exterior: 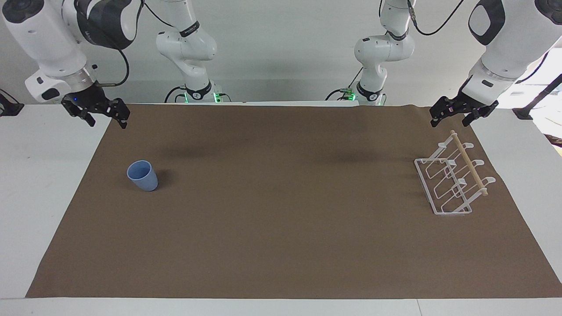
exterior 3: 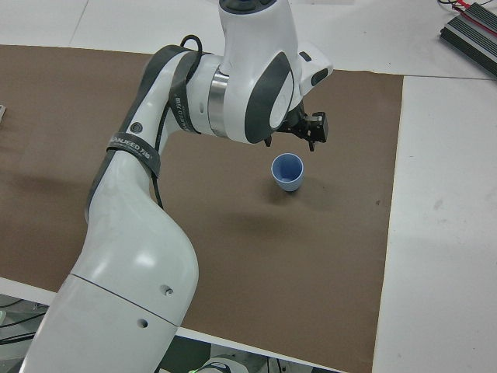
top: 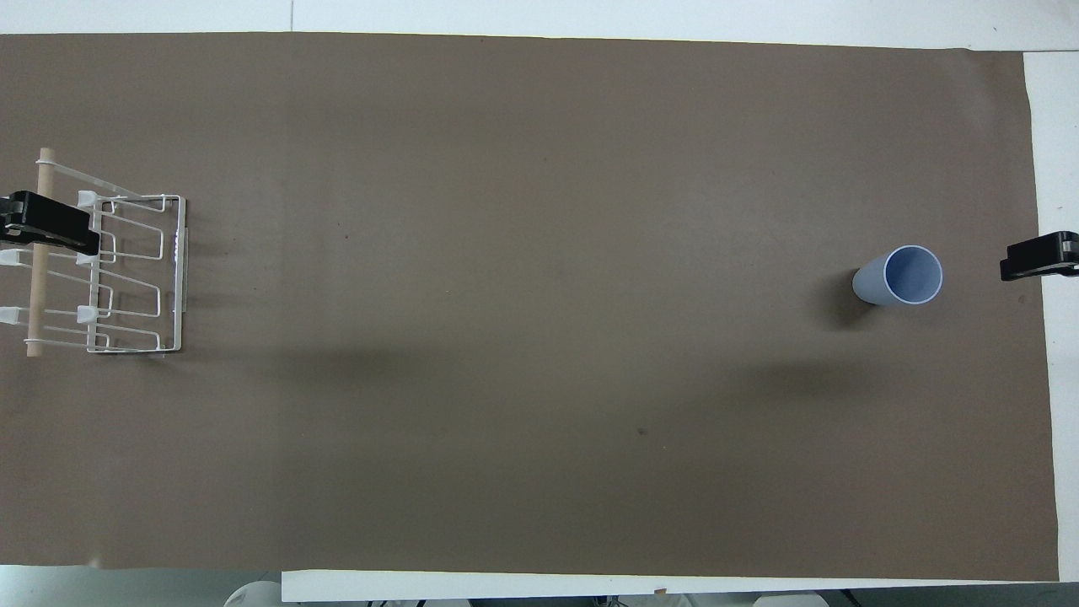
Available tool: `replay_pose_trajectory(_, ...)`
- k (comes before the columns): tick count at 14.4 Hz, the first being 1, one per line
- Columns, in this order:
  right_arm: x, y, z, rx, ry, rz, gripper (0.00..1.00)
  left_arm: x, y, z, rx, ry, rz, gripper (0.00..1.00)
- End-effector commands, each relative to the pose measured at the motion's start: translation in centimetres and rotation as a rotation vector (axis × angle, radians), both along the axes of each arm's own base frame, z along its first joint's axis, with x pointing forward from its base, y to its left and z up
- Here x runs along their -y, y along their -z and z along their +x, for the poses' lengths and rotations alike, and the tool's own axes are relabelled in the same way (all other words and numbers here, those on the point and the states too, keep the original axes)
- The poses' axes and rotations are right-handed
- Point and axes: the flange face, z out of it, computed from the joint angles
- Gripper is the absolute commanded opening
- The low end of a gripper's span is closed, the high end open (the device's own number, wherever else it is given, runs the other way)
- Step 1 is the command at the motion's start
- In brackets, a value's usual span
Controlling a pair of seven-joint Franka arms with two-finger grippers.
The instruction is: Hang cup on cup holder
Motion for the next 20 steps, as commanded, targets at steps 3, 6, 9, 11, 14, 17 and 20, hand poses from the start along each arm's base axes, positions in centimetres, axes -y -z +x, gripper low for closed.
replay_pose_trajectory(3,1.1,8.5,3.3,0.018,-0.047,-0.003,0.89,-0.3,-0.1,-0.4,0.004,-0.016,-0.003,1.00)
replay_pose_trajectory(6,1.0,12.6,3.6,-0.031,-0.029,0.030,0.89,-0.3,-0.1,-0.4,0.004,-0.016,-0.003,1.00)
replay_pose_trajectory(9,0.7,14.0,2.5,-0.056,-0.014,0.062,0.88,-0.3,-0.1,-0.4,0.004,-0.016,-0.003,1.00)
replay_pose_trajectory(11,1.1,15.6,1.7,-0.074,-0.018,0.068,0.88,-0.3,-0.1,-0.4,0.004,-0.016,-0.003,1.00)
replay_pose_trajectory(14,1.0,17.1,1.3,-0.045,-0.077,0.063,0.80,-0.3,-0.1,-0.4,0.004,-0.016,-0.003,1.00)
replay_pose_trajectory(17,0.9,17.1,1.2,-0.047,-0.080,0.064,0.54,-0.3,-0.1,-0.4,0.004,-0.016,-0.003,1.00)
replay_pose_trajectory(20,0.9,17.0,1.2,-0.055,-0.085,0.065,0.26,-0.3,-0.1,-0.4,0.004,-0.016,-0.003,1.00)
